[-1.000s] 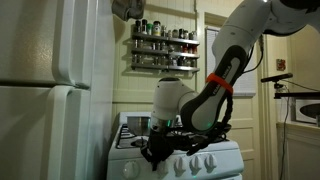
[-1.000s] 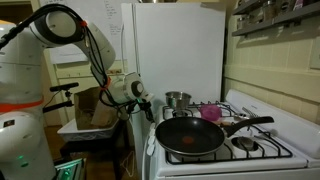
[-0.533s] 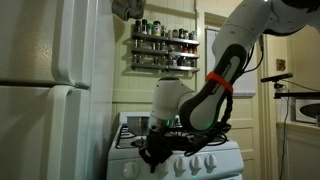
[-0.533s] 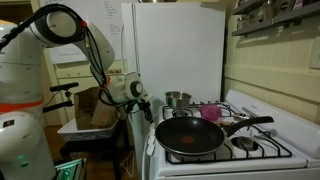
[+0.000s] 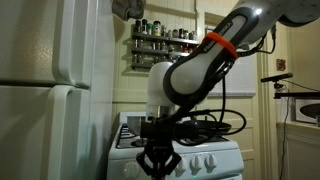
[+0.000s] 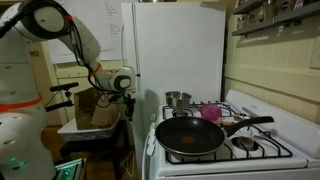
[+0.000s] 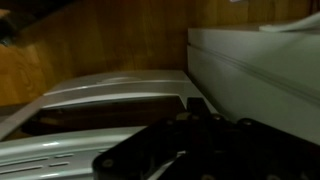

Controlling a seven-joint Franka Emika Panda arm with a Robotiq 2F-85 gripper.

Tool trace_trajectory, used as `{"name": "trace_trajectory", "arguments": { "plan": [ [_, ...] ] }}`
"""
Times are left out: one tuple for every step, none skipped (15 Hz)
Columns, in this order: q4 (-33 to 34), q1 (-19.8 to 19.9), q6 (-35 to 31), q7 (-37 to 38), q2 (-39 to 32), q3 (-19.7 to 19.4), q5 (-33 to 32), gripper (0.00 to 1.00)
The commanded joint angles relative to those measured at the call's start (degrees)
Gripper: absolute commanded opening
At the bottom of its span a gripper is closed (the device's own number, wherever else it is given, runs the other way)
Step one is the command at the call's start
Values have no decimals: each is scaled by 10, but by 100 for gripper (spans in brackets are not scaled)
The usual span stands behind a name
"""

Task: Switch on the stove

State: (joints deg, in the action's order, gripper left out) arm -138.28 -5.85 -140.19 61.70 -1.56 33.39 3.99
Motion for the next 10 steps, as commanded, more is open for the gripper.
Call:
{"name": "trace_trajectory", "arguments": {
  "plan": [
    [-32,-57,158,-43,142,-60,51,26],
    [-35,-68,181,-53,175,-73,38,28],
    [-32,-78,231,-78,208,-86,35,34],
    [-32,-83,260,-93,243,-94,17,40],
    [-29,-93,296,-134,277,-106,13,49],
    [-26,-99,322,-163,310,-114,7,56],
    [-20,-106,353,-197,341,-123,5,63],
    [-18,-110,376,-228,375,-132,0,71],
    [-12,-113,405,-262,407,-140,-5,78],
    [-6,-115,437,-300,438,-149,-12,87]
  ]
}}
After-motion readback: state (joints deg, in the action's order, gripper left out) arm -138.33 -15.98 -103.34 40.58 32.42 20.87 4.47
